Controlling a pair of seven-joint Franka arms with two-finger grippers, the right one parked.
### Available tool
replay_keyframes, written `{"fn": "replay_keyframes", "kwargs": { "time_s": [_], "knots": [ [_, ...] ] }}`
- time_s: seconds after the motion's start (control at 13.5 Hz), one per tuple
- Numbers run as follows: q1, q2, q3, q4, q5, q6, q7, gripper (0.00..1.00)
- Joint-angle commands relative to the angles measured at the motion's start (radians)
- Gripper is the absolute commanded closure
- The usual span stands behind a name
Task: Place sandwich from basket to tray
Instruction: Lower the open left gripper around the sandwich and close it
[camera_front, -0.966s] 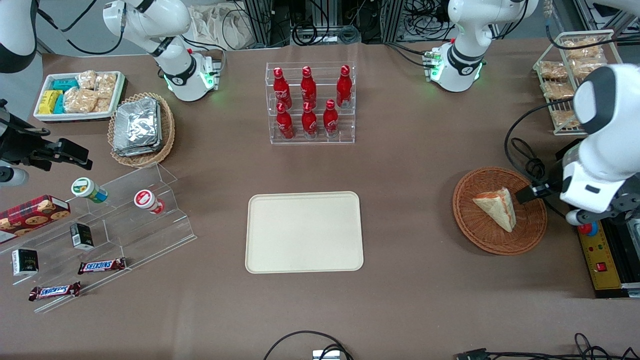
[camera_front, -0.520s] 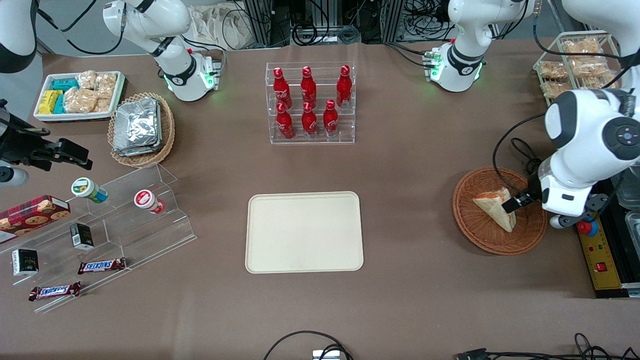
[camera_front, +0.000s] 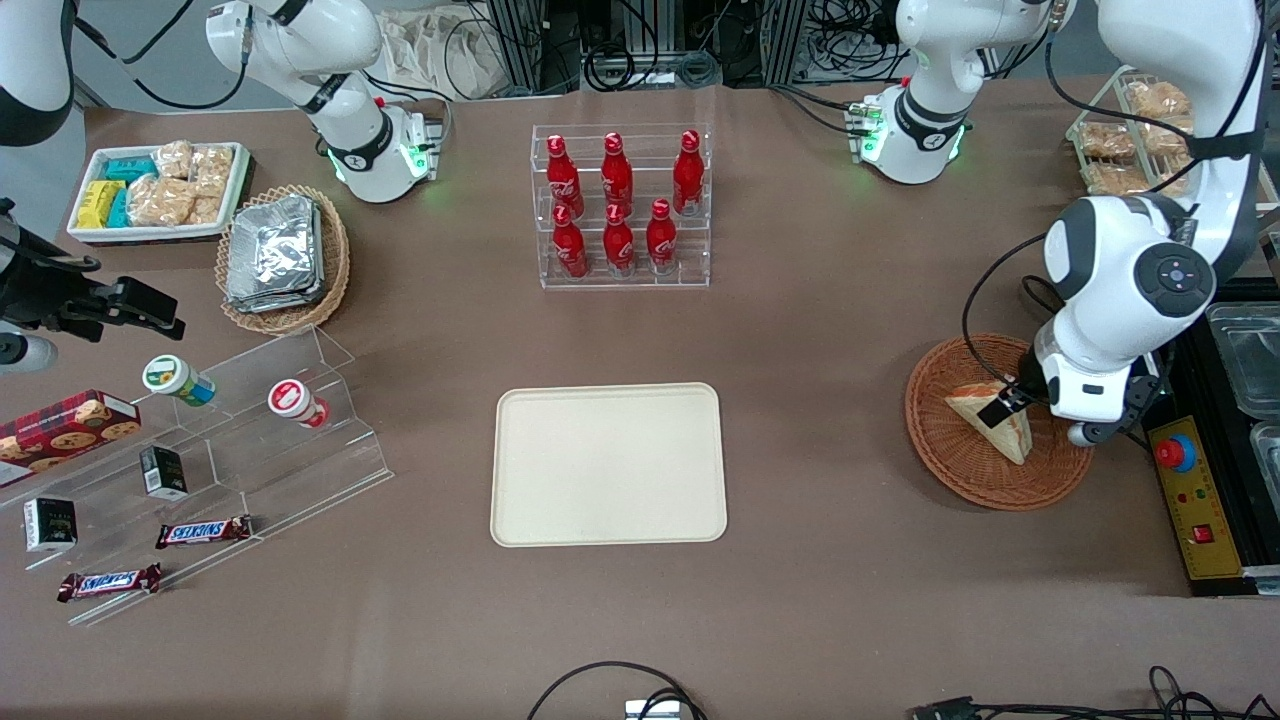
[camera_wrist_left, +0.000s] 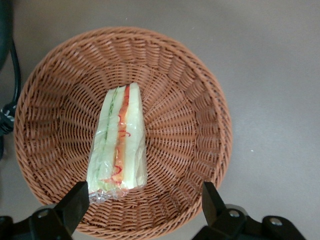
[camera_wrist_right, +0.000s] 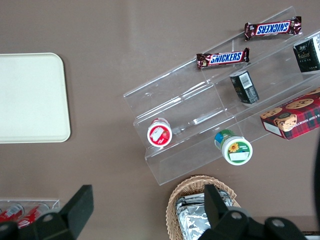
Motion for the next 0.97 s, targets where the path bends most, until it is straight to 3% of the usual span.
{"fn": "replay_keyframes", "kwargs": {
  "time_s": [0.0,0.89],
  "knots": [
    [0.025,-0.023,-0.002,-0.045,0.014,0.039,-0.028,0.0],
    [0.048,0.047,0.004,-0.15,0.014,0.232,-0.057,0.0]
  ]
}}
